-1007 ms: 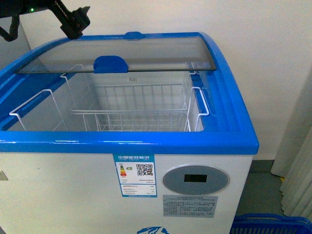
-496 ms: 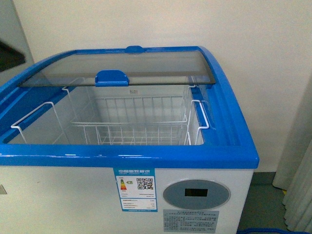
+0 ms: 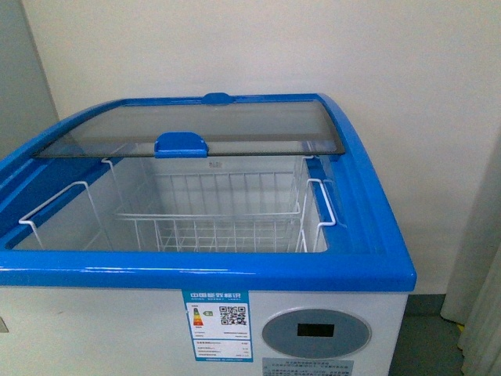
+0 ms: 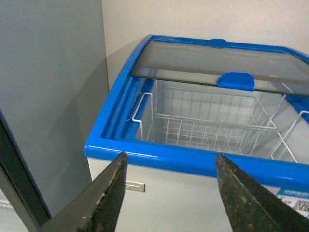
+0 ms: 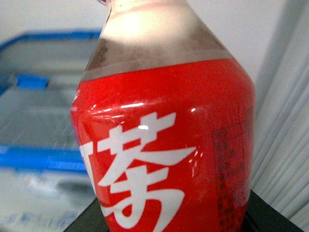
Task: Put drink in fridge
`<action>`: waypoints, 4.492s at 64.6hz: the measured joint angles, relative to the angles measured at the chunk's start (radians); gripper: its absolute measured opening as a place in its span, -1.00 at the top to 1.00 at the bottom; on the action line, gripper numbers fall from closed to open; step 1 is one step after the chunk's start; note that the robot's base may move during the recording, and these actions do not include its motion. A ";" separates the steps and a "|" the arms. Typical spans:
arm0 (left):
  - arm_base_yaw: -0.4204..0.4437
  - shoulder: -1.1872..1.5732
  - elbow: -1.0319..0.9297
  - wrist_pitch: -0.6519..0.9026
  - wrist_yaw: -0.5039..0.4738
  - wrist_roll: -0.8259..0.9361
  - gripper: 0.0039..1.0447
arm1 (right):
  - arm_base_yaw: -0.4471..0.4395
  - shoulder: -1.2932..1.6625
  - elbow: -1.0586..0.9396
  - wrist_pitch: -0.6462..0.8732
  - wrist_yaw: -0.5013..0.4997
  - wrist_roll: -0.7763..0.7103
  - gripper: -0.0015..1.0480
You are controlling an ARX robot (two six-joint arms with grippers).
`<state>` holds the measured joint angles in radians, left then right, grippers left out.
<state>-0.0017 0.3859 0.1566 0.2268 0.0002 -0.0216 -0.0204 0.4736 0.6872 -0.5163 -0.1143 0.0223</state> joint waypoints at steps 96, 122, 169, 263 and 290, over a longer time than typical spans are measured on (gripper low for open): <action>0.000 -0.380 -0.141 -0.225 0.000 0.013 0.96 | 0.480 1.647 1.183 0.060 0.069 -1.064 0.27; 0.000 -0.380 -0.141 -0.225 0.000 0.014 0.96 | 0.496 1.725 1.188 0.106 0.051 -1.019 0.27; -0.001 -0.380 -0.141 -0.225 0.000 0.014 0.96 | 0.483 1.852 1.184 0.257 0.112 -1.027 0.27; 0.000 -0.380 -0.141 -0.225 -0.001 0.014 0.96 | 0.391 1.448 1.012 0.377 0.108 -0.433 -0.86; 0.000 -0.380 -0.141 -0.225 0.000 0.014 0.96 | 0.283 0.619 0.328 0.303 0.447 -0.008 -0.86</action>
<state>-0.0021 0.0059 0.0154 0.0013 -0.0002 -0.0074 0.2626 1.0924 1.0149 -0.2134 0.3332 0.0143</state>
